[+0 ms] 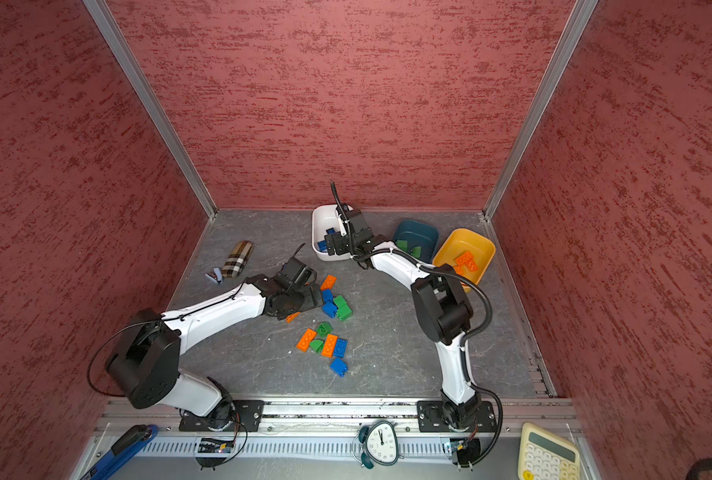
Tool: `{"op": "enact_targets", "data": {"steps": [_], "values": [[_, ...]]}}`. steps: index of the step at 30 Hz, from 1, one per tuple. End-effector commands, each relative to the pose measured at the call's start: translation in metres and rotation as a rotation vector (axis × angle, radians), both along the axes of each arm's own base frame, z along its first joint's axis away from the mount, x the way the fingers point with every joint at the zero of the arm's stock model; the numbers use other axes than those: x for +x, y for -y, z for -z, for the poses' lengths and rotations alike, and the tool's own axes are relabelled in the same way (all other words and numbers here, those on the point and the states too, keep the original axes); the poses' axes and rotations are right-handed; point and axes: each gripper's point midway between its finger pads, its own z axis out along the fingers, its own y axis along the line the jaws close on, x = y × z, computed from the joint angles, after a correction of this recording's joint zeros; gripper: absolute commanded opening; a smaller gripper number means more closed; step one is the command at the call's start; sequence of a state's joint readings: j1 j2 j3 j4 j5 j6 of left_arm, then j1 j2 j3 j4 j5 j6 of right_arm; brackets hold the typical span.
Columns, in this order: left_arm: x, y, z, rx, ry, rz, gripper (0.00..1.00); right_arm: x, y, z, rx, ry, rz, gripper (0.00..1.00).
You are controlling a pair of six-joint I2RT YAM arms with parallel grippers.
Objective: Sort the legos into containers by color
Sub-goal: 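Carry the blue brick into the white tub and release it with the right gripper, then move the right gripper back to the pile and grasp a green brick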
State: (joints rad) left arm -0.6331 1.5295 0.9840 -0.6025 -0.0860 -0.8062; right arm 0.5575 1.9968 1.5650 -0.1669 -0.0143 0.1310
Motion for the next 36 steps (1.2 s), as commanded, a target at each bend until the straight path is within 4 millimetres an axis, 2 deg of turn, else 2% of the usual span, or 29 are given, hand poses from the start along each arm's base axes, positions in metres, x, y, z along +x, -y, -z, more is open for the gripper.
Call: {"op": "enact_targets", "data": {"steps": [1,3,8,11,13,14,15,17,19,30,36], "values": [[0.003,0.010,0.004,-0.005,-0.009,0.024,0.99,-0.018,0.013,-0.036,0.077,0.069,0.026,0.99],[0.005,0.012,0.005,-0.012,-0.009,0.011,1.00,-0.042,0.027,-0.014,0.055,0.001,0.022,0.99],[0.010,0.014,-0.003,-0.044,0.035,-0.004,0.99,-0.104,0.039,0.034,0.094,-0.157,-0.062,0.99],[0.011,0.009,-0.007,-0.048,0.049,-0.024,0.99,-0.135,0.043,0.050,0.129,-0.204,-0.095,0.98],[0.010,0.007,-0.006,-0.045,0.048,-0.032,0.99,-0.152,0.043,0.056,0.140,-0.215,-0.143,0.94],[0.010,0.006,-0.005,-0.045,0.047,-0.036,0.99,-0.162,0.041,0.059,0.131,-0.219,-0.188,0.94],[0.009,0.005,-0.004,-0.041,0.043,-0.038,0.99,-0.169,0.040,0.063,0.110,-0.227,-0.212,0.99],[0.009,0.004,-0.003,-0.041,0.043,-0.047,0.99,-0.182,0.038,0.073,0.070,-0.251,-0.263,0.98],[0.009,0.004,-0.003,-0.042,0.040,-0.054,0.99,-0.188,0.036,0.080,0.034,-0.257,-0.277,0.96],[0.007,0.002,0.002,-0.046,0.029,-0.088,0.99,-0.193,0.020,0.111,-0.061,-0.258,-0.273,0.96],[0.008,0.001,0.003,-0.043,0.025,-0.092,1.00,-0.192,0.008,0.117,-0.070,-0.235,-0.312,0.91]]}}
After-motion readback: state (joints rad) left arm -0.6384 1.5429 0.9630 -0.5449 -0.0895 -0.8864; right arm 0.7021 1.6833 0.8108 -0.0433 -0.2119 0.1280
